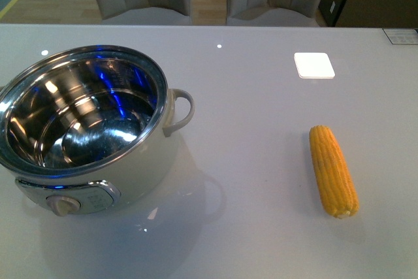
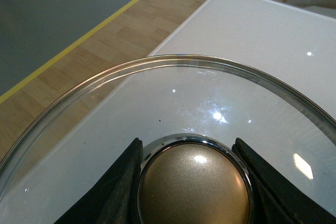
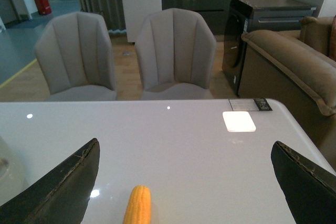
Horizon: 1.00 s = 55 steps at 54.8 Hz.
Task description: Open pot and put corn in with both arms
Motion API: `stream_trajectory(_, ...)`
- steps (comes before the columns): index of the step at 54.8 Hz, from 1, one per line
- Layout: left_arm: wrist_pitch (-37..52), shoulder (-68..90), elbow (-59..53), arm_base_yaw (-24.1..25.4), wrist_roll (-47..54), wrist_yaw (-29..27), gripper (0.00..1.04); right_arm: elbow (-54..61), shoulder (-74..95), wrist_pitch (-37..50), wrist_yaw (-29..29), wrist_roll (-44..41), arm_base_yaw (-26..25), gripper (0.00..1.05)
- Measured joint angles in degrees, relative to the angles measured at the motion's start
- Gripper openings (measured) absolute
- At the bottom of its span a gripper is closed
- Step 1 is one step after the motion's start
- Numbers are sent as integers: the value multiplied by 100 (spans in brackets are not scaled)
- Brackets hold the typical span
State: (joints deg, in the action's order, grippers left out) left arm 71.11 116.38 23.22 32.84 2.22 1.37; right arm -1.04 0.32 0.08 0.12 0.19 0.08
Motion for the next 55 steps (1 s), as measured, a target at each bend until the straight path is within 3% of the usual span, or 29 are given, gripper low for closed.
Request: stream_trajectory(55, 610, 2800, 1825, -129, -57, 61, 44, 0, 0, 0, 0, 0, 0, 96)
